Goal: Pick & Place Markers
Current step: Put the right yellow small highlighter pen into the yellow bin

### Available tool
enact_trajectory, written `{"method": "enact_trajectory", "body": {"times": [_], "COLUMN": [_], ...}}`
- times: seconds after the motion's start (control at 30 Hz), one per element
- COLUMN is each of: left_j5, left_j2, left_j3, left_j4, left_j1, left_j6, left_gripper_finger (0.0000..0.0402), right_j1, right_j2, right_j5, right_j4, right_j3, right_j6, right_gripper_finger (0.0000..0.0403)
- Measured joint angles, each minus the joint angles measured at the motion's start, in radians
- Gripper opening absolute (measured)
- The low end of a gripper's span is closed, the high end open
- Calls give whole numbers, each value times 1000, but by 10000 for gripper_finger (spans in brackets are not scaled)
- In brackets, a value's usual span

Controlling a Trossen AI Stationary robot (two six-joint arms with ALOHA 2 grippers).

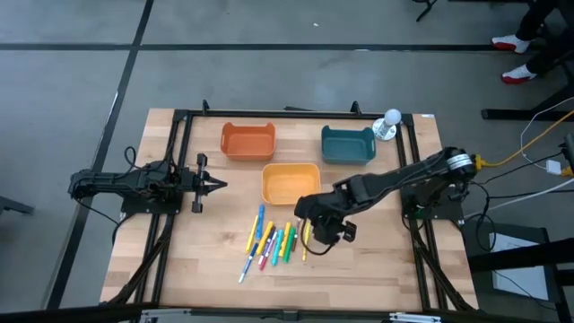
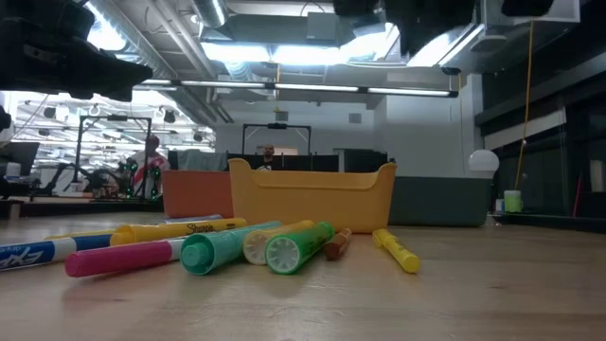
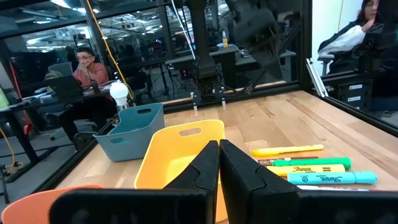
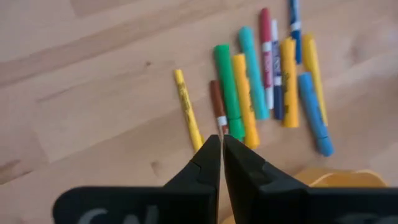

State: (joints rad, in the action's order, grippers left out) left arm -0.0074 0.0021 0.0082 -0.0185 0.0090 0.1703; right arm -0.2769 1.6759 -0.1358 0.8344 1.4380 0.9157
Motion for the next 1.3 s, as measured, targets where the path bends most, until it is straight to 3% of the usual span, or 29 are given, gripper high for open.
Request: {"method": "enact_trajectory", "body": {"times": [0.37,0.9,1.3], "left_j5": [0,0,0], "left_j2": [0,0,0], "left_j3": [0,0,0], "left_j4": [0,-1,-1], "left_j1": [0,0,0], "left_j6": [0,0,0], "left_gripper_finger": [8,9,8], "right_j1": [-19,-19,-19], "right_j2": [107,177,221], "right_j5": [57,56,56], "right_j4": [-4,-37,-50], "right_j3": [0,0,0], "right_j6": [1,4,2], "right_gripper_finger": [27,151,165]}}
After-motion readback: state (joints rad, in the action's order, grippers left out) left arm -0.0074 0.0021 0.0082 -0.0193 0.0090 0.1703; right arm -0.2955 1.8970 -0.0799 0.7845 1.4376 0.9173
